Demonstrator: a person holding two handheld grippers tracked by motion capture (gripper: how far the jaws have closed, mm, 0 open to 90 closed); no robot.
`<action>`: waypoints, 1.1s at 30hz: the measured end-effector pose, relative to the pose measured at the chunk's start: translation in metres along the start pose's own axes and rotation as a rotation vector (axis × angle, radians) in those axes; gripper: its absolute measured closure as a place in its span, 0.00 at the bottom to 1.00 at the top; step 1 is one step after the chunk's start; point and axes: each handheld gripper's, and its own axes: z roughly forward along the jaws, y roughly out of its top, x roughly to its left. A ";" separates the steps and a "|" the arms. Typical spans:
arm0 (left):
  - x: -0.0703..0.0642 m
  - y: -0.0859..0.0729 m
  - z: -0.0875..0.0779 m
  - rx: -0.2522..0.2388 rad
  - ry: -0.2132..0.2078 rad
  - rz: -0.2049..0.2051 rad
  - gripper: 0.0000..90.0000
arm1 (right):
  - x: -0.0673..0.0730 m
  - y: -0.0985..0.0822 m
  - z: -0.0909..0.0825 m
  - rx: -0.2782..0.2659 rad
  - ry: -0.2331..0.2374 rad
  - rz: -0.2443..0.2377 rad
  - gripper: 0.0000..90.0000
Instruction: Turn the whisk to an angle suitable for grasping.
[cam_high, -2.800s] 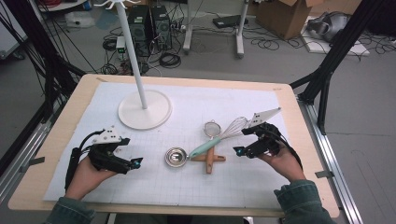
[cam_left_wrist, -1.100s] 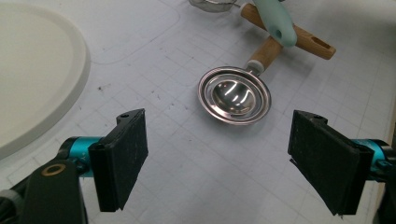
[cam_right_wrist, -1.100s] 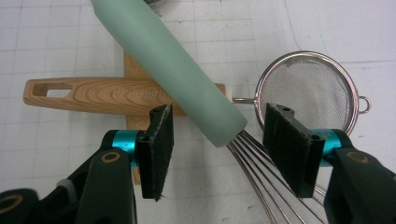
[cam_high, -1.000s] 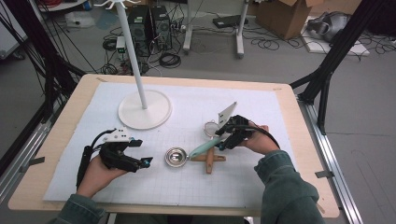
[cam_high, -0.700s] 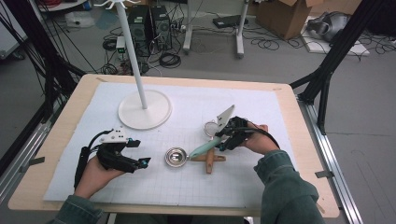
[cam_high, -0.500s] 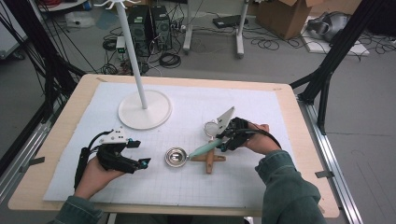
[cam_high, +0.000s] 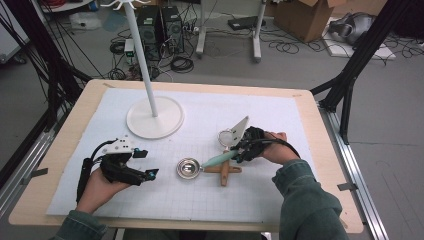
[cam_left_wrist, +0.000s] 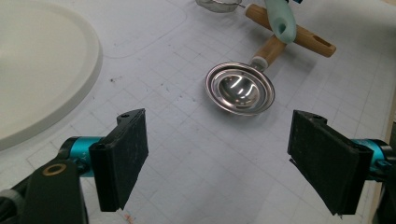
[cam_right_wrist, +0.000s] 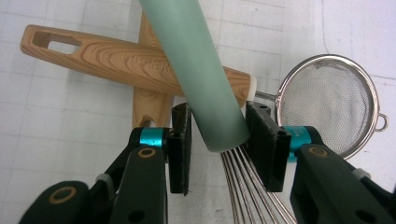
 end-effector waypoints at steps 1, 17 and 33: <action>0.000 0.000 0.000 0.000 -0.003 0.003 0.23 | 0.000 0.001 -0.001 0.014 0.002 -0.010 0.71; 0.002 -0.002 -0.007 -0.013 0.006 0.000 0.23 | -0.004 0.006 0.000 0.042 0.039 -0.010 0.75; 0.002 0.002 -0.012 -0.026 0.016 0.003 0.23 | 0.000 0.004 -0.009 0.052 0.048 0.044 0.77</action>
